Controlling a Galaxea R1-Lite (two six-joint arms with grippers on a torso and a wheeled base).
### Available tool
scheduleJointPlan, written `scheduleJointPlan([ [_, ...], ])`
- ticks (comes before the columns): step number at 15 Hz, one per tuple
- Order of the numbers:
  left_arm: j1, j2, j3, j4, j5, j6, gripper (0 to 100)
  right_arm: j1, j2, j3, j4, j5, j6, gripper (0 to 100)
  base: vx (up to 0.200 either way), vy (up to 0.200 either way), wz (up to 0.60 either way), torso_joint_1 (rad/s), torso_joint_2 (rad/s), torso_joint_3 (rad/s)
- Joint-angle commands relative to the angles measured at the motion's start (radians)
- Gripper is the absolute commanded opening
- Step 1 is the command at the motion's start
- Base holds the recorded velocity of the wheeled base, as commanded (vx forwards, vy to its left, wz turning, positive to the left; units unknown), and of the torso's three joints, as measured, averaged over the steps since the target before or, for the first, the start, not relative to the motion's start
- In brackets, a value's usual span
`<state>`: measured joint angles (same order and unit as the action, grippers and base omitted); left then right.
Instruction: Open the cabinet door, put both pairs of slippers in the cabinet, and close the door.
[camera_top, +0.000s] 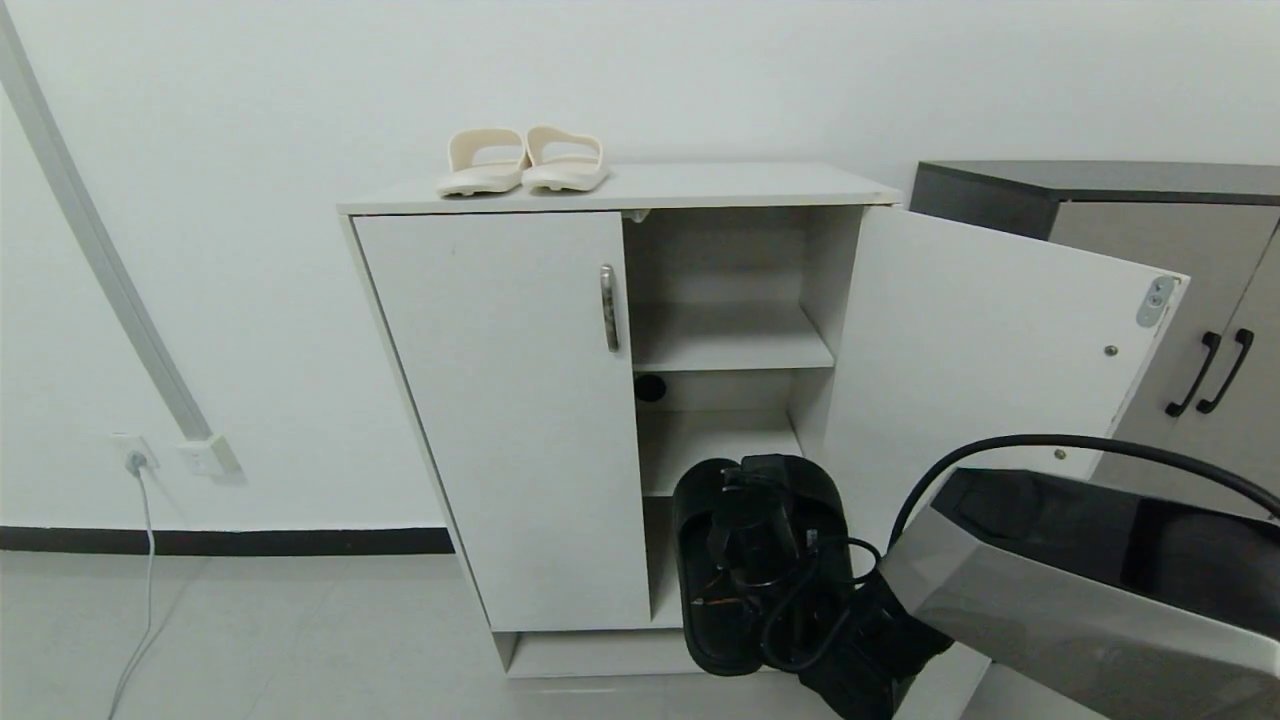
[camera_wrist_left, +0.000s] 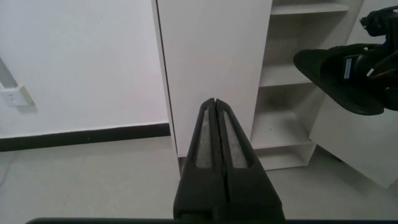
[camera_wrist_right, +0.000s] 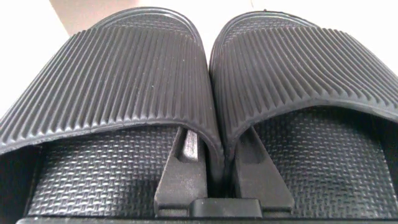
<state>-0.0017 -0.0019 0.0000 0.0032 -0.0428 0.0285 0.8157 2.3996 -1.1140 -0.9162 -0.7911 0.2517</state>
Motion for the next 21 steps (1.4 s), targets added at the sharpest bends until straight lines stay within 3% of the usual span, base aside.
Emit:
scheduleJointPlan([
  [1, 0.000, 0.002, 0.000, 0.000, 0.000, 0.001, 0, -0.001, 0.050, -0.023, -0.010, 0.001, 0.000, 0, 0.000, 0.000, 0.00, 0.000, 0.00, 0.000],
  [16, 0.000, 0.002, 0.000, 0.000, 0.000, 0.001, 0, -0.023, 0.139, -0.086, -0.021, 0.010, 0.000, 0, 0.000, 0.000, 0.00, 0.002, 0.00, -0.143],
  [21, 0.000, 0.002, 0.000, 0.000, 0.000, -0.001, 0, -0.030, 0.171, -0.086, -0.211, 0.012, -0.075, 0, 0.000, 0.000, 0.00, 0.003, 0.00, -0.072],
])
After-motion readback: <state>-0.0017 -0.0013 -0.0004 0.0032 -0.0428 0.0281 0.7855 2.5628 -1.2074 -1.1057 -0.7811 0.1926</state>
